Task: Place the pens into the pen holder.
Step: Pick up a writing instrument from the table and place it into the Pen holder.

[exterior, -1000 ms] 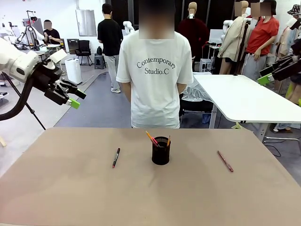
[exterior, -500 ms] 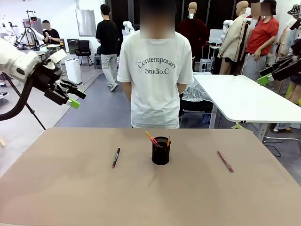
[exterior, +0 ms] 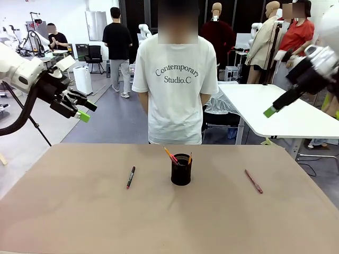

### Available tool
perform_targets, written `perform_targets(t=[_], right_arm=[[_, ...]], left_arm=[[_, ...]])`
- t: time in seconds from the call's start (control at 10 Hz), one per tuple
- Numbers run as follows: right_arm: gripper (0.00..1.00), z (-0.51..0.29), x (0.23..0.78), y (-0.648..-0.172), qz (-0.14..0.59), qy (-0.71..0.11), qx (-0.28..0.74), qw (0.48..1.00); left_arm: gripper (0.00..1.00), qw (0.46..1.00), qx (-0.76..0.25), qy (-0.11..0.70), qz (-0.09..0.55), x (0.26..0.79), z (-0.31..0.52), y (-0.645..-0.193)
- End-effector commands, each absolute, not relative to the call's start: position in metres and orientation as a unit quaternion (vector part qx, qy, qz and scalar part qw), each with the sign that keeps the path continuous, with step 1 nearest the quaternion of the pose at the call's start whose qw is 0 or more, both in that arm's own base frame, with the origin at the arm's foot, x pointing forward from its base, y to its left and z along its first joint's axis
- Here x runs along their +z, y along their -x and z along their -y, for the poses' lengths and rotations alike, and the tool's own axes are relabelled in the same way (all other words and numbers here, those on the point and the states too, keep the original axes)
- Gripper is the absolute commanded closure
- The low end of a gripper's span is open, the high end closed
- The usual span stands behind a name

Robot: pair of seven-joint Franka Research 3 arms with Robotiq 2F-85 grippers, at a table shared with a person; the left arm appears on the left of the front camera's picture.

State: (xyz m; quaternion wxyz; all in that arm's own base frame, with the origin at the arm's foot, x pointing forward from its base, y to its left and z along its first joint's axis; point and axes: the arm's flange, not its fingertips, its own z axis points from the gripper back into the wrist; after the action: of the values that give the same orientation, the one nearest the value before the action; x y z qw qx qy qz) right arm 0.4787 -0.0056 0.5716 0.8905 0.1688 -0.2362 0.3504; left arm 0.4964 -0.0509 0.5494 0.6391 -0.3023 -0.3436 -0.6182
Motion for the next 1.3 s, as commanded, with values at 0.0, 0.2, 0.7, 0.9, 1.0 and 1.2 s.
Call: perform_targets(t=[0.0, 0.2, 0.7, 0.9, 1.0, 1.2], right_arm=[[0.0, -0.007, 0.556, -0.497, 0.182, -0.096, 0.287, 0.936], [0.0, -0.01, 0.513, -0.509, 0.137, -0.094, 0.257, 0.952], [0.0, -0.005, 0.471, -0.513, 0.103, -0.082, 0.26, 0.957], [0.0, -0.005, 0.471, -0.513, 0.103, -0.082, 0.26, 0.957], [0.0, -0.005, 0.471, -0.513, 0.103, -0.082, 0.26, 0.957], [0.0, -0.017, 0.455, -0.523, 0.083, -0.078, 0.217, 0.97]], left_arm=[[0.0, 0.639, -0.618, 0.306, 0.342, 0.55, 0.049, -0.495], [0.0, 0.639, -0.618, 0.306, 0.342, 0.55, 0.049, -0.495], [0.0, 0.639, -0.618, 0.306, 0.342, 0.55, 0.049, -0.495], [0.0, 0.639, -0.618, 0.306, 0.342, 0.55, 0.049, -0.495], [0.0, 0.639, -0.618, 0.306, 0.342, 0.55, 0.049, -0.495], [0.0, 0.639, -0.618, 0.306, 0.342, 0.55, 0.049, -0.495]])
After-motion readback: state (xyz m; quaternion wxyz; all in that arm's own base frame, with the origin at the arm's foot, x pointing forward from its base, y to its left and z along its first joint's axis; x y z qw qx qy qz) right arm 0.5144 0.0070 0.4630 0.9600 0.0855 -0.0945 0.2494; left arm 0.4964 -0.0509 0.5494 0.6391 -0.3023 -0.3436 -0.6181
